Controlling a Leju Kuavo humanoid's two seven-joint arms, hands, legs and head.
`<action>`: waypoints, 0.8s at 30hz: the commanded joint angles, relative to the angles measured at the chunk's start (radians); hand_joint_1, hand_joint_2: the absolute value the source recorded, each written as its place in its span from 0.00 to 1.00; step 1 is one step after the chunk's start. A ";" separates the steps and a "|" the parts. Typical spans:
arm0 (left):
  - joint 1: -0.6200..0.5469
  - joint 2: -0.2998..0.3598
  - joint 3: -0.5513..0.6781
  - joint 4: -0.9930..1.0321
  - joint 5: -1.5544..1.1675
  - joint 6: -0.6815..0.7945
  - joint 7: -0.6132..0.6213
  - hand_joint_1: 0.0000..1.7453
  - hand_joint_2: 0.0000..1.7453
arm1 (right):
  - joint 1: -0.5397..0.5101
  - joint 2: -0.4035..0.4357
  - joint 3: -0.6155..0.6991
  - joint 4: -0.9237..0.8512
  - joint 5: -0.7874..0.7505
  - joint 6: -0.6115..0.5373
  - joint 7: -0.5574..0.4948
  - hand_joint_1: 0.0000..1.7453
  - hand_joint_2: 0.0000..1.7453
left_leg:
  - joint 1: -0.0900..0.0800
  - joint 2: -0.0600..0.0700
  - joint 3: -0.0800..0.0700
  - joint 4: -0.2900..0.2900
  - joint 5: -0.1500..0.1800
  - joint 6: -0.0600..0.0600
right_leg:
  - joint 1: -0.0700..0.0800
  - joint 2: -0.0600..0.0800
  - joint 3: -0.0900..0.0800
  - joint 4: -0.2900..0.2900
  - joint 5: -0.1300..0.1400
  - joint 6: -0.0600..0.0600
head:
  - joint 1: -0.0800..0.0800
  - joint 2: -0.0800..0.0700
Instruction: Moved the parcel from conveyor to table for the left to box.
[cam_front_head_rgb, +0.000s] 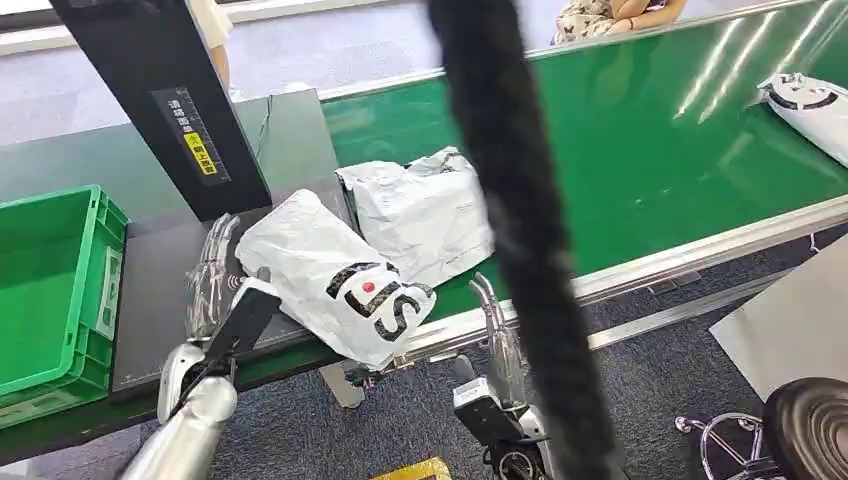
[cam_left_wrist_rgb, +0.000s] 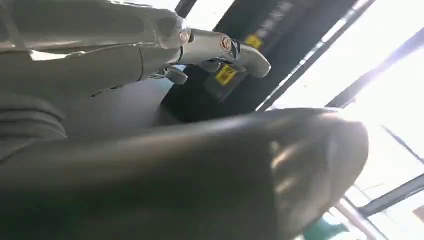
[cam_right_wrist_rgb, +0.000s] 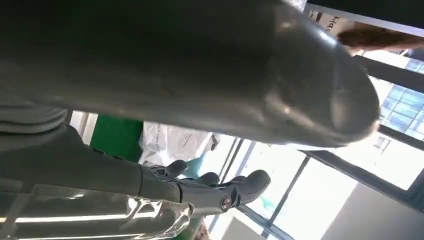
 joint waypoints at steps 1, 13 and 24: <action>-0.298 -0.077 -0.505 0.193 -0.588 -0.024 0.390 0.00 0.00 | 0.006 0.076 -0.092 -0.047 0.018 0.094 0.008 0.00 0.00 | 0.000 -0.004 -0.001 0.002 0.000 0.001 | 0.000 -0.005 0.001 0.000 -0.001 0.000 | 0.000 0.000; -0.444 -0.077 -0.502 0.347 -0.476 -0.226 0.453 0.00 0.00 | -0.053 0.102 -0.127 0.011 -0.013 0.196 -0.007 0.00 0.00 | 0.000 0.005 0.000 0.000 -0.001 0.000 | 0.000 0.004 0.000 0.000 0.001 -0.001 | 0.000 0.000; -0.401 -0.077 -0.438 0.319 -0.258 -0.379 0.385 0.00 0.00 | -0.089 0.109 -0.151 0.042 -0.056 0.231 -0.027 0.00 0.00 | 0.000 0.004 0.001 -0.001 -0.001 0.000 | 0.000 0.004 0.001 -0.001 0.001 0.000 | 0.000 0.000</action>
